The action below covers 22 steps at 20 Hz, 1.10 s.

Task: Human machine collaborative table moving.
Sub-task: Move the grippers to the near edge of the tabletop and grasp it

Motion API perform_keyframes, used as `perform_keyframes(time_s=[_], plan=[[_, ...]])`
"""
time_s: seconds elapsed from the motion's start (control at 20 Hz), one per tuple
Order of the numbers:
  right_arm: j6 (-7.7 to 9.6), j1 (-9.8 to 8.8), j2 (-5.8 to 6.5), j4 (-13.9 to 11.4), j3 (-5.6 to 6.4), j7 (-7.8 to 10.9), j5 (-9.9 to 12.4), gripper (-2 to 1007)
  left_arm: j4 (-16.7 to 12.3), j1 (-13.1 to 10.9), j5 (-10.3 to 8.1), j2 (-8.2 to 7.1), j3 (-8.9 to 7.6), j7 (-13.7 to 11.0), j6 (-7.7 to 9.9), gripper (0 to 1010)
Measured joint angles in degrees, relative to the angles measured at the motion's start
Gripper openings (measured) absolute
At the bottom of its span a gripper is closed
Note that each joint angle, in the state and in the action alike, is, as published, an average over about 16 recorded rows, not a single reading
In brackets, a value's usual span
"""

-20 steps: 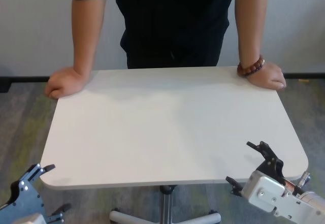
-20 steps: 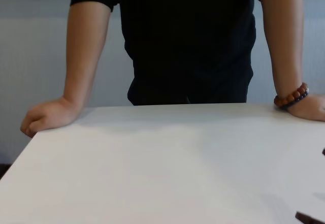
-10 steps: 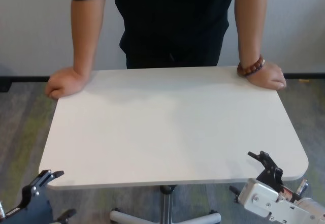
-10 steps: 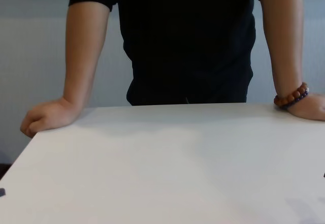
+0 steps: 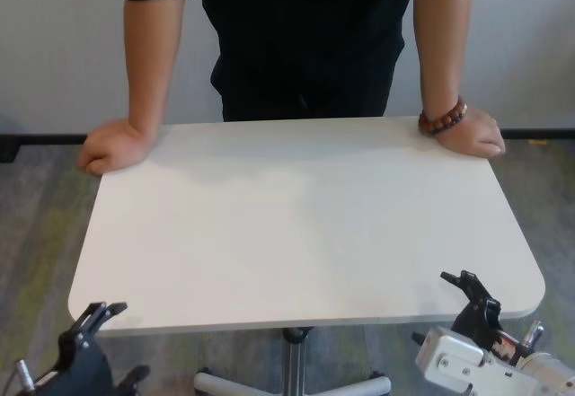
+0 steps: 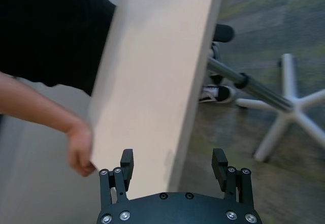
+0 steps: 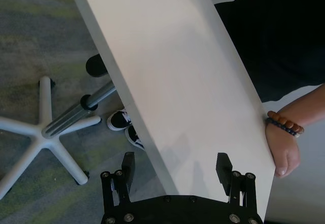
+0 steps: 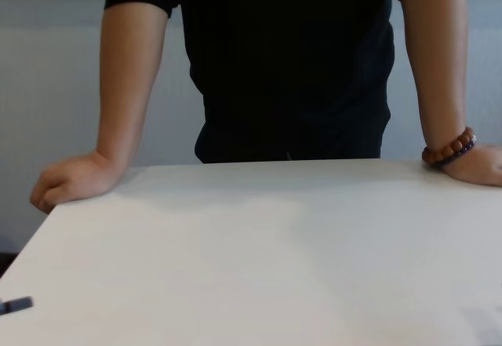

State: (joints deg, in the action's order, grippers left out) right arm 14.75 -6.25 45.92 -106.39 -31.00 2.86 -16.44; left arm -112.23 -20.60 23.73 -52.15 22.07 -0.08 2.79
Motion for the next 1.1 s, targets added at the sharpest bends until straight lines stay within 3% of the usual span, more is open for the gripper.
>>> perform_keyframes(time_s=[0.35,0.6,1.1], plan=[[0.24,0.66,-0.69,2.0,-0.85,0.25,-3.5,1005,2.1,1.3,7.91,3.94,2.99,3.5,0.65,1000],[0.64,1.28,-0.97,3.0,-1.76,0.39,-6.8,1005,3.5,1.8,12.8,5.93,4.4,5.6,0.75,1000],[1.98,2.57,-1.08,4.0,-3.68,0.92,-13.9,1005,6.7,2.5,19.29,8.88,5.47,8.7,1.0,1000]])
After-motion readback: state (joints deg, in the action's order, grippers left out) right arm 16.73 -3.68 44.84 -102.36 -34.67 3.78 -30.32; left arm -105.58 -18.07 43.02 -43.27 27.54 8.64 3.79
